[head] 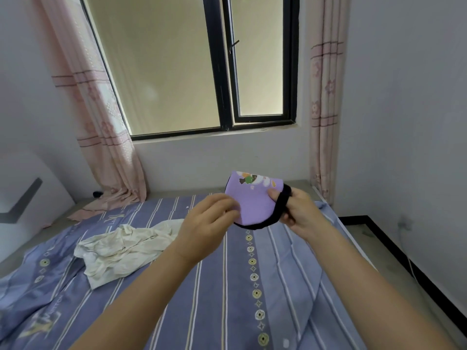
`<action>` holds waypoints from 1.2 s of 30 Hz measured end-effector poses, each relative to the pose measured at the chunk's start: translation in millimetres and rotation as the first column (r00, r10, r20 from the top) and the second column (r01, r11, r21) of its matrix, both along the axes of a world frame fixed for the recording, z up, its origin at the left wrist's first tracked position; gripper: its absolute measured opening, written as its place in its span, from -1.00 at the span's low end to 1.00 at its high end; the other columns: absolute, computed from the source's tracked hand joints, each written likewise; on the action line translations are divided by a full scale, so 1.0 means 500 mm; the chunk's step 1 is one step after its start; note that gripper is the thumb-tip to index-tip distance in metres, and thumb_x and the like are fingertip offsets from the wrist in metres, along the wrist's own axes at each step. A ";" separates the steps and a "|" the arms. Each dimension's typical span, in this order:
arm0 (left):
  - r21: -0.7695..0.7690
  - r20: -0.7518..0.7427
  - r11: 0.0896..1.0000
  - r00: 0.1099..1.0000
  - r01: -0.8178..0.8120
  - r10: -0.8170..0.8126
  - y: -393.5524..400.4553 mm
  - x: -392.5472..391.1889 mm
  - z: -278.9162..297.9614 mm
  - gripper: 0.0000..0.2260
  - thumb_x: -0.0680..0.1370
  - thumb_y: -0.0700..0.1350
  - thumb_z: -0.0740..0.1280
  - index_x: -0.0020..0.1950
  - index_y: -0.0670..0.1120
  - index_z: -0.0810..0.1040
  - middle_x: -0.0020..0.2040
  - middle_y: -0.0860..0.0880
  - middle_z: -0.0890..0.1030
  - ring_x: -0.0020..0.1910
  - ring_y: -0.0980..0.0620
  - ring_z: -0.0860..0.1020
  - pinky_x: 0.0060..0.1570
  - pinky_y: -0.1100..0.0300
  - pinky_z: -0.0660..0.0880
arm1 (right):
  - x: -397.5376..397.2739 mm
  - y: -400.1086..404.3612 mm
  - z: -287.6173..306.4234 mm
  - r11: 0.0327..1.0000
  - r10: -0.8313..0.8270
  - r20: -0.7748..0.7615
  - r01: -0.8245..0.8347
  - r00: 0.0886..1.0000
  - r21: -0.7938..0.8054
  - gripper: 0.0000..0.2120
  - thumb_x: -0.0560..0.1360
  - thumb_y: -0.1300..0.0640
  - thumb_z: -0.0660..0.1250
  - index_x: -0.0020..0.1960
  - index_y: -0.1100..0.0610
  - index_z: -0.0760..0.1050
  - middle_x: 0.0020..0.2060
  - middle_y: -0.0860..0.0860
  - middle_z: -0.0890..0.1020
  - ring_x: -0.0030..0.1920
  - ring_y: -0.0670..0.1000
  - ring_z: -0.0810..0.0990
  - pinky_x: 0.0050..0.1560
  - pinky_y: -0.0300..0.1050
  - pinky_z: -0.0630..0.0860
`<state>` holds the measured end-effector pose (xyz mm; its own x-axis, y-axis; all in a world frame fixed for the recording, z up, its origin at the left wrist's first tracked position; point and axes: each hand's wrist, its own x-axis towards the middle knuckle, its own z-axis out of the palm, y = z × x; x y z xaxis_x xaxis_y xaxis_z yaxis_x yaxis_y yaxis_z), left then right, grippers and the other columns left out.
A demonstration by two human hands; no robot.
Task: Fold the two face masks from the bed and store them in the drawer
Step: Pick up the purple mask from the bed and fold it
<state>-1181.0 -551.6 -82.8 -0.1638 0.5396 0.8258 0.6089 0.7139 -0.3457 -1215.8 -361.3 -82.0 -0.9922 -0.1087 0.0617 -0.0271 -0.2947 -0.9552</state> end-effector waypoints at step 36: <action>0.681 0.721 0.319 0.526 -0.659 -0.451 -0.209 0.208 -0.090 -0.86 0.49 -0.34 0.28 -0.02 -0.16 0.55 -0.16 -0.08 0.56 -0.18 0.03 0.49 -0.19 0.28 0.44 | 0.076 -0.280 -0.068 0.830 0.444 -0.195 -0.319 0.874 0.458 -0.73 0.44 0.35 0.32 -0.27 -0.01 0.46 -0.33 -0.04 0.54 -0.43 -0.28 0.51 -0.43 -0.49 0.44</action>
<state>-1077.1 -656.0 -127.8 -0.8855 -0.4422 0.1430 0.0358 0.2418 0.9697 -1177.8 -501.4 -115.9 -0.8104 -0.5516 0.1975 -0.2787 0.0664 -0.9581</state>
